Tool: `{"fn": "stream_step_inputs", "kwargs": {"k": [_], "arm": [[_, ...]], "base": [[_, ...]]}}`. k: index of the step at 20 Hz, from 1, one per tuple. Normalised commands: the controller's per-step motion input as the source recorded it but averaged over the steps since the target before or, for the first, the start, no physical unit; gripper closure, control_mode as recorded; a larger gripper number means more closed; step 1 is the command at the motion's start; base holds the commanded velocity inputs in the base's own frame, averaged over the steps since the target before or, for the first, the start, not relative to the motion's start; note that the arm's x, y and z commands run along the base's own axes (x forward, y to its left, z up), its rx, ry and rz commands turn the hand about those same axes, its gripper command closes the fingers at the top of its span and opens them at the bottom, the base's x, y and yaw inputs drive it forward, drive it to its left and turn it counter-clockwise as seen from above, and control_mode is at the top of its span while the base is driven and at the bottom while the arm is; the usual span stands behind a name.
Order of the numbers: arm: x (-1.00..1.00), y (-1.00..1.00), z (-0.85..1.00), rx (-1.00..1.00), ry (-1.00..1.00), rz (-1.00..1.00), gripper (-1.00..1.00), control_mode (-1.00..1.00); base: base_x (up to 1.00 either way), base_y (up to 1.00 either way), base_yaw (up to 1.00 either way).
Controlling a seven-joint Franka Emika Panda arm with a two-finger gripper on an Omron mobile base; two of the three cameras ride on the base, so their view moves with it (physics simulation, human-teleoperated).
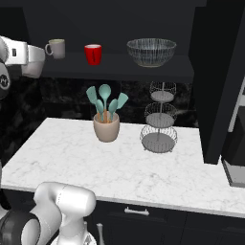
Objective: Gather all objects into one cabinet and sort the glasses and bowls to opposite sides.
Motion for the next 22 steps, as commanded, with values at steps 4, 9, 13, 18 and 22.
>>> {"fn": "stream_step_inputs", "kwargs": {"k": [4,9,13,18,22], "arm": [[0.36,0.19,0.01,0.00,-0.09,-0.03,1.00,-1.00],[0.71,0.25,0.00,0.00,0.00,-0.07,1.00,-1.00],[0.51,0.18,0.00,0.00,-0.07,-0.01,1.00,-1.00],[0.34,0.08,-0.08,0.00,-0.14,0.00,1.00,-1.00],[0.40,0.00,-0.24,0.00,-0.06,0.00,1.00,-1.00]], "base": [[0.00,0.00,0.00],[0.00,0.00,0.00],[0.00,0.00,0.00],[0.00,0.00,0.00],[0.00,0.00,0.00]]}}
